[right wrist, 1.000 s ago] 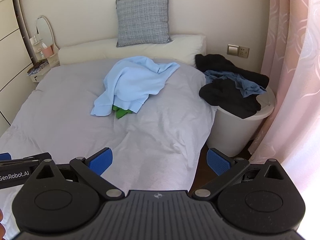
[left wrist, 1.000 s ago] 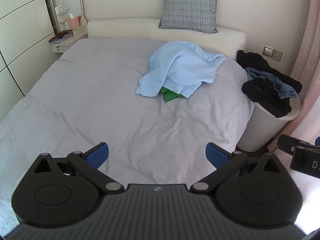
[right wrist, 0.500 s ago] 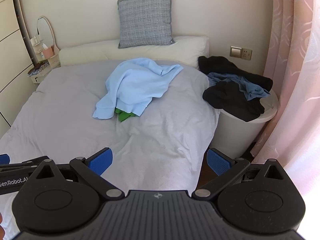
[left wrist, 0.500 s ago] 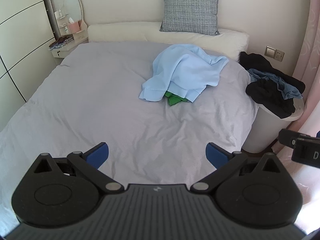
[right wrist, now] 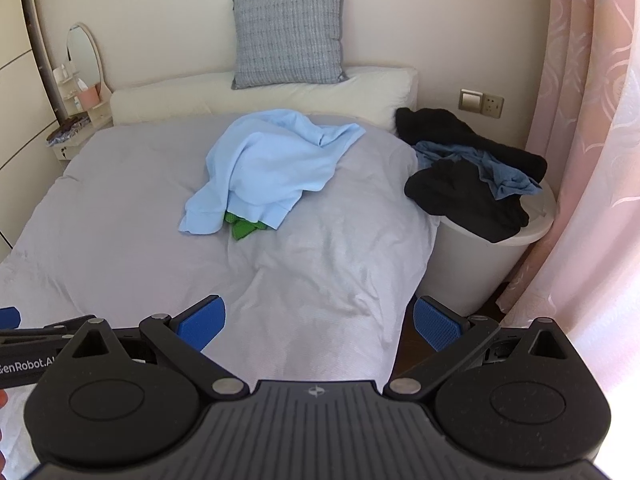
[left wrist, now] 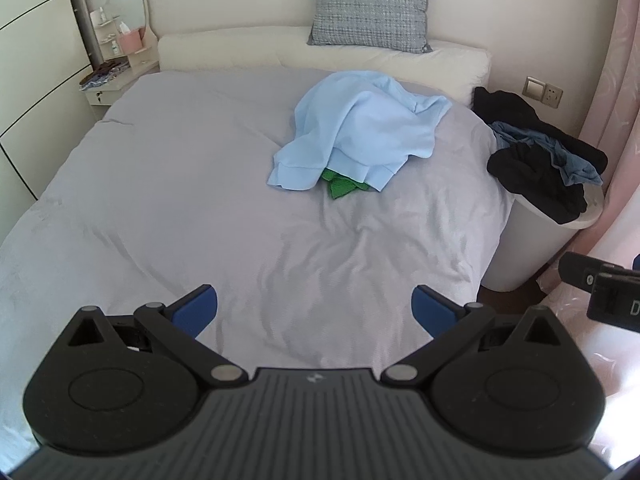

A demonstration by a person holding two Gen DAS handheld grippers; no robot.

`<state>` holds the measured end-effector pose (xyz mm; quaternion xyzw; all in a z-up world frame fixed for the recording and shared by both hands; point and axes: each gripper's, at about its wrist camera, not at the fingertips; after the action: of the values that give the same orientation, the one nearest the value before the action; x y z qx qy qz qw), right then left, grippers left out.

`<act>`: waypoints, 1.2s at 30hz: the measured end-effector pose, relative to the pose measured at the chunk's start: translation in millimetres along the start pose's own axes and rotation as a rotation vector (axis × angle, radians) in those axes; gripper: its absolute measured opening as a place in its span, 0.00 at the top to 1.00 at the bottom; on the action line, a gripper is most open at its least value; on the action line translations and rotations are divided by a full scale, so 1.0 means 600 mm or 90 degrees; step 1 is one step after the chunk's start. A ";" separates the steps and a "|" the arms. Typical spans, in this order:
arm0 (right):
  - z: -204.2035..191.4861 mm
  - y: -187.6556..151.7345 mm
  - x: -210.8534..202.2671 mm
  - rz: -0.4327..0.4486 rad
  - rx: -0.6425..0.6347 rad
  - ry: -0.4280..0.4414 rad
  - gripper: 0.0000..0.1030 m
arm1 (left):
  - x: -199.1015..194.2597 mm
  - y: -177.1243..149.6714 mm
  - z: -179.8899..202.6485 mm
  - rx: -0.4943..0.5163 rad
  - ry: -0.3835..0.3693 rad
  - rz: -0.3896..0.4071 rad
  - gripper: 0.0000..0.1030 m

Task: Fold clothes
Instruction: 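Move both grippers toward the light-blue sweatshirt on the bed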

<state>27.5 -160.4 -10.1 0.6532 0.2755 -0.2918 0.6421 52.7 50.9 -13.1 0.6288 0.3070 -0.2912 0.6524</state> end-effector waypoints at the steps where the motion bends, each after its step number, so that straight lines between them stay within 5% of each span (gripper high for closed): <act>1: 0.000 0.002 0.004 -0.003 0.000 -0.002 0.00 | 0.005 0.001 0.000 0.001 -0.003 -0.003 0.01; 18: 0.028 0.056 0.117 -0.040 -0.005 0.002 0.00 | 0.116 0.070 0.030 0.000 0.008 -0.026 0.01; 36: 0.133 0.213 0.384 -0.120 -0.055 0.061 0.00 | 0.333 0.220 0.151 -0.035 0.061 -0.093 0.01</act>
<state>275.4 -246.6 -93.2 0.6092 0.3786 -0.3073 0.6253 285.2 -33.2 -79.3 0.5997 0.3910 -0.2987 0.6311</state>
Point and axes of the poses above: each gripper's, at about its wrist camera, not at the fingertips, and x roughly the way its jaws point, z to its right, y to its top, and after that the axes turned 9 degrees about -x, right-handed
